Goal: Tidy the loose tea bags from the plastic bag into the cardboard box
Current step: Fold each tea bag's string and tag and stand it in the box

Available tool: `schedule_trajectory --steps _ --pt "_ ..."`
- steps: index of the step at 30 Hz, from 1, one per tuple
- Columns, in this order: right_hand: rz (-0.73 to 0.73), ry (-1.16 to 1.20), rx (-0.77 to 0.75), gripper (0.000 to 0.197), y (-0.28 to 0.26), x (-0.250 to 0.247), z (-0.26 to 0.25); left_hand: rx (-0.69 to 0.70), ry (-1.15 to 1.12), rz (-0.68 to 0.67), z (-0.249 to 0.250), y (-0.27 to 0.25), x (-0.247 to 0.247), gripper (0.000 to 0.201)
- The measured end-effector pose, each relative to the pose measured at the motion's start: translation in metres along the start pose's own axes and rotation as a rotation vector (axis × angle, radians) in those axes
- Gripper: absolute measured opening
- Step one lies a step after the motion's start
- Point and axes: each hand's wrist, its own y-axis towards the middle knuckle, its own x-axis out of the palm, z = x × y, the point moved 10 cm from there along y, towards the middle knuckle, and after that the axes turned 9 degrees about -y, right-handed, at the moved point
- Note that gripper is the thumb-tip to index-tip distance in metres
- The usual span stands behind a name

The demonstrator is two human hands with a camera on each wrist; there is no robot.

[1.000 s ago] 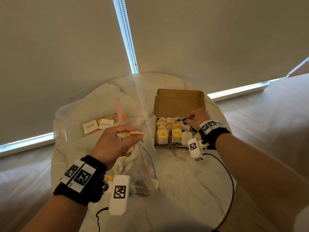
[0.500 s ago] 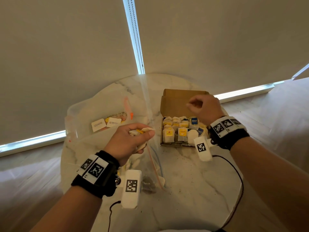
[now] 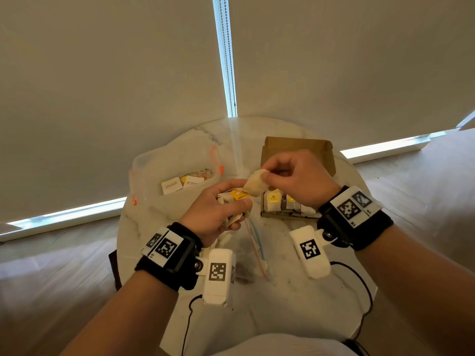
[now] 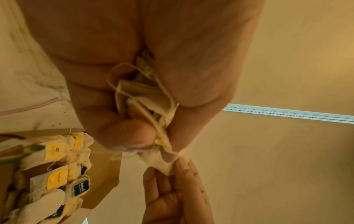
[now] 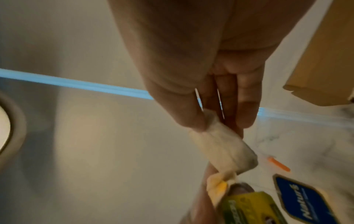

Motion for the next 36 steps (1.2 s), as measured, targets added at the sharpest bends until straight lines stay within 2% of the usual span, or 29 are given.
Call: schedule_trajectory --steps 3,9,13,17,19,21,23,27,31,36 --pt "0.096 0.243 0.113 0.009 -0.009 -0.012 0.014 0.037 -0.014 0.01 0.003 -0.005 -0.005 0.041" --pt "0.246 0.392 0.163 0.01 -0.022 -0.031 0.024 0.052 -0.035 0.015 0.002 -0.011 -0.009 0.04" --pt "0.27 0.248 0.102 0.015 -0.024 -0.038 0.017 0.056 -0.021 0.014 0.001 -0.013 -0.008 0.042" --pt "0.228 0.09 -0.112 0.022 -0.026 -0.03 -0.011 0.057 0.016 -0.008 0.001 -0.015 -0.004 0.044" --pt "0.194 -0.085 -0.204 0.031 -0.026 -0.021 -0.022 0.064 0.031 -0.009 0.002 -0.014 -0.003 0.045" --pt "0.104 -0.256 -0.227 0.027 -0.022 -0.005 -0.027 0.072 0.057 -0.01 0.004 -0.015 -0.002 0.047" --pt "0.004 -0.37 -0.231 0.019 -0.016 0.011 -0.031 0.076 0.069 -0.021 0.005 -0.016 0.001 0.05" --pt "-0.099 -0.379 -0.191 0.024 -0.005 0.031 -0.035 0.07 0.079 -0.042 0.006 -0.016 0.005 0.057" --pt "-0.044 -0.294 -0.092 0.01 0.003 0.022 -0.024 0.076 0.04 -0.017 0.005 -0.016 0.002 0.052" --pt "0.106 -0.169 0.006 0.006 0.002 -0.008 -0.008 0.103 -0.072 0.032 0.006 -0.016 -0.01 0.046"
